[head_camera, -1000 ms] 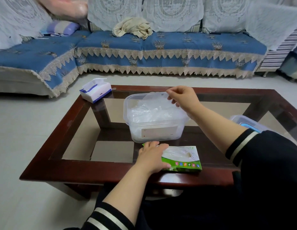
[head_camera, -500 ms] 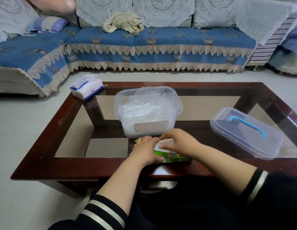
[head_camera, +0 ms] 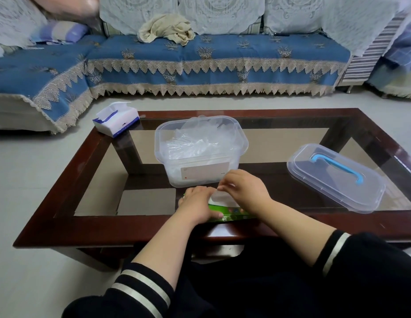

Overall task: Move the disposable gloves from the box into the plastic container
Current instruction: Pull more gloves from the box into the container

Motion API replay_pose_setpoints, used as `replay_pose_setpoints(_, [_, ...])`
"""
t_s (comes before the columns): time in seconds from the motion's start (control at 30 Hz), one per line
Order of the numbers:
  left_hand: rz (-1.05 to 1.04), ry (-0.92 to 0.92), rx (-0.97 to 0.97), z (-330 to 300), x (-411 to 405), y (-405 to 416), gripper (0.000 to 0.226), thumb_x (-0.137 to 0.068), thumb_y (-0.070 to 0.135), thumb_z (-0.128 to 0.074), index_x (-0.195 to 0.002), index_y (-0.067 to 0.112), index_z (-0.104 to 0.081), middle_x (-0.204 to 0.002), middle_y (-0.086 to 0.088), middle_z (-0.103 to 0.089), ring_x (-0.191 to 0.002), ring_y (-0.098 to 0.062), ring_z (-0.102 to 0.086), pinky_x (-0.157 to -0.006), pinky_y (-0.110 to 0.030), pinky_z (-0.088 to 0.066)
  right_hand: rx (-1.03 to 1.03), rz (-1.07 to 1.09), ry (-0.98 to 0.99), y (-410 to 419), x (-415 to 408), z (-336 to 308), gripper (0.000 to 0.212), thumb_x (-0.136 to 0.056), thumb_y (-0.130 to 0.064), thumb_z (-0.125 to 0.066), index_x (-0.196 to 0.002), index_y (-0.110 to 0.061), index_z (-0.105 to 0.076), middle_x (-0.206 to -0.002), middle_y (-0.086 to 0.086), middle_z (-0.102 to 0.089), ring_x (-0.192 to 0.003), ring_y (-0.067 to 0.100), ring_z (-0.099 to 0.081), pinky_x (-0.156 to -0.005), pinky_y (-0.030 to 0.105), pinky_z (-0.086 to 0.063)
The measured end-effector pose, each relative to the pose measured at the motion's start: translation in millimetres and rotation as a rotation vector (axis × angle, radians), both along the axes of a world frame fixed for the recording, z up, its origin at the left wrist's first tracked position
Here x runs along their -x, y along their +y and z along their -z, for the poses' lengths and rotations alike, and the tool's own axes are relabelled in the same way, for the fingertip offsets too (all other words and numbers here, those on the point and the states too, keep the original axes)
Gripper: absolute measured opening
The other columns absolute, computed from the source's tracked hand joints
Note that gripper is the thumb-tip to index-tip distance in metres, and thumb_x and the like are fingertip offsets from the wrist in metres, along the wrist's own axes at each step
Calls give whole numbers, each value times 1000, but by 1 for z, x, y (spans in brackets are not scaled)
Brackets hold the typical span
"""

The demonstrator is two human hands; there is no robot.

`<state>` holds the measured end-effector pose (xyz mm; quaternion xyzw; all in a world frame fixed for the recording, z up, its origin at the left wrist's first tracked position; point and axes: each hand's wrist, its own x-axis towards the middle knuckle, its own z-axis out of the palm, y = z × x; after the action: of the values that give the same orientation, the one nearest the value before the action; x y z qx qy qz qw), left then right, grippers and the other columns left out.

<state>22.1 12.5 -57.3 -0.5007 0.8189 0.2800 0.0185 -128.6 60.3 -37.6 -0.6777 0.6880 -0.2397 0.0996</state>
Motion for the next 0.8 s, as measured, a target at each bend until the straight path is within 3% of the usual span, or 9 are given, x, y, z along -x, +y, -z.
replay_pose_setpoints(0.1, [5, -11, -11, 2, 0, -1, 63, -73, 48, -74, -129, 44, -46, -133, 7, -44, -131, -24, -30, -105, -43, -33, 73, 38, -167, 4, 2, -6, 10, -89, -26, -64, -84, -19, -69, -86, -8, -64, -86, 11, -57, -75, 30, -46])
replay_pose_setpoints(0.17, [24, -27, -9, 3, 0, 0, 66, -73, 48, -74, -132, 40, -45, -136, 4, -41, -133, -25, -27, -106, -43, -31, 162, 114, -389, 5, 3, -18, 8, -88, -20, -65, -81, -20, -67, -81, -9, -64, -79, 7, -58, -75, 28, -46])
replay_pose_setpoints(0.27, [45, -41, -12, 1, -1, 1, 73, -76, 47, -73, -140, 39, -39, -144, 3, -34, -137, -23, -21, -110, -41, -24, 285, 161, -688, -3, 7, -56, 20, -88, -12, -66, -76, -28, -65, -76, -14, -64, -68, -2, -57, -71, 20, -48])
replay_pose_setpoints(0.33, [56, -29, -11, 0, -2, 1, 74, -76, 47, -73, -141, 39, -38, -145, 4, -33, -136, -22, -21, -109, -40, -23, 334, 108, -753, -9, 11, -86, 19, -87, -10, -68, -77, -26, -67, -74, -11, -66, -64, -3, -58, -67, 16, -50])
replay_pose_setpoints(0.43, [63, -26, -11, 0, -3, 2, 76, -76, 48, -73, -142, 39, -36, -146, 4, -32, -137, -23, -21, -111, -41, -23, 405, 55, -732, -21, 19, -116, 11, -84, -11, -70, -82, -23, -69, -79, -4, -68, -72, 5, -62, -74, 22, -52])
replay_pose_setpoints(0.5, [66, -30, -10, 0, -3, 4, 77, -77, 49, -73, -143, 40, -35, -149, 4, -30, -138, -24, -21, -112, -43, -23, 462, 27, -719, -29, 25, -133, 5, -82, -25, -73, -85, -26, -69, -85, 2, -69, -82, 20, -65, -82, 37, -55])
replay_pose_setpoints(0.57, [71, -31, -8, -1, -3, 4, 78, -77, 49, -72, -144, 40, -33, -150, 3, -29, -139, -24, -19, -113, -44, -23, 586, -26, -670, -37, 28, -150, 15, -79, -40, -72, -88, -28, -68, -90, 6, -68, -88, 29, -63, -84, 43, -54])
replay_pose_setpoints(0.7, [72, -35, -11, -1, -3, 2, 80, -77, 49, -72, -145, 40, -30, -154, 1, -25, -141, -24, -17, -114, -45, -21, 776, -121, -455, -61, 22, -170, 9, -84, -31, -67, -92, -27, -65, -93, -10, -58, -92, 14, -57, -88, 28, -49])
replay_pose_setpoints(0.8, [73, -38, -18, -1, -4, 0, 81, -78, 49, -71, -146, 40, -29, -156, 0, -21, -143, -25, -14, -114, -46, -17, 442, -137, -350, -86, 13, -154, 9, -83, -24, -69, -92, -22, -67, -95, -15, -48, -91, -2, -48, -84, 7, -40])
